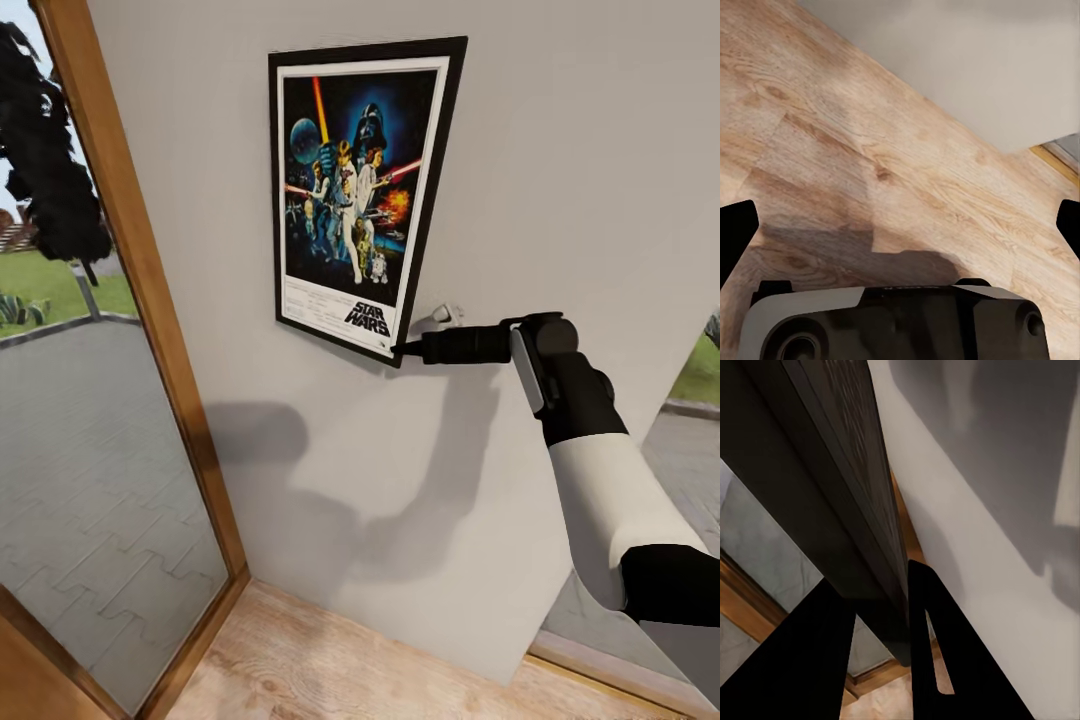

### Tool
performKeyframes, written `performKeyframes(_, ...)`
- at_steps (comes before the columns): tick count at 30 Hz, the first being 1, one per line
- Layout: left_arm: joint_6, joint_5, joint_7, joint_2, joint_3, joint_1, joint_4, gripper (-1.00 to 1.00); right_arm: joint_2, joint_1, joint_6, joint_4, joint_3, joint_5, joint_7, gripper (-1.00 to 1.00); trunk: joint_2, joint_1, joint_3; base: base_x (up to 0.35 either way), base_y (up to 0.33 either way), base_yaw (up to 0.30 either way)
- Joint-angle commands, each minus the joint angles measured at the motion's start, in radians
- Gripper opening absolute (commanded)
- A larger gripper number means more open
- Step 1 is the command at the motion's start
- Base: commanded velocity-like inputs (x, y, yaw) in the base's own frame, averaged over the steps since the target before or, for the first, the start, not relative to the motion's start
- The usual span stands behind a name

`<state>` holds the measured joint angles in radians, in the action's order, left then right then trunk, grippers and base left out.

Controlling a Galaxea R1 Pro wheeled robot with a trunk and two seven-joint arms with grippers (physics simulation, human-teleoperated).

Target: Pick up the poster from the kitchen countertop and hang it on one of the wall nails in the kitchen.

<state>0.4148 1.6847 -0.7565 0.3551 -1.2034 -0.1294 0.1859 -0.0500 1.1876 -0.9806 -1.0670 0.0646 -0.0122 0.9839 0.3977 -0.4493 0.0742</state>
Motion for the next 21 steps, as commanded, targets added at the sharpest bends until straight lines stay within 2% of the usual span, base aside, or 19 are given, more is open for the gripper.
performKeyframes(1,0.004,0.009,-0.001,0.001,-0.008,-0.001,0.001,1.00,-0.001,0.001,-0.007,0.003,0.002,-0.003,0.001,-1.00,0.002,-0.001,0.002,0.000,0.000,-0.007)
performKeyframes(21,0.004,0.009,-0.001,0.001,-0.008,-0.001,0.001,1.00,-0.001,0.001,-0.007,0.033,0.000,-0.003,0.001,-1.00,0.002,-0.001,0.002,0.000,0.000,-0.001)
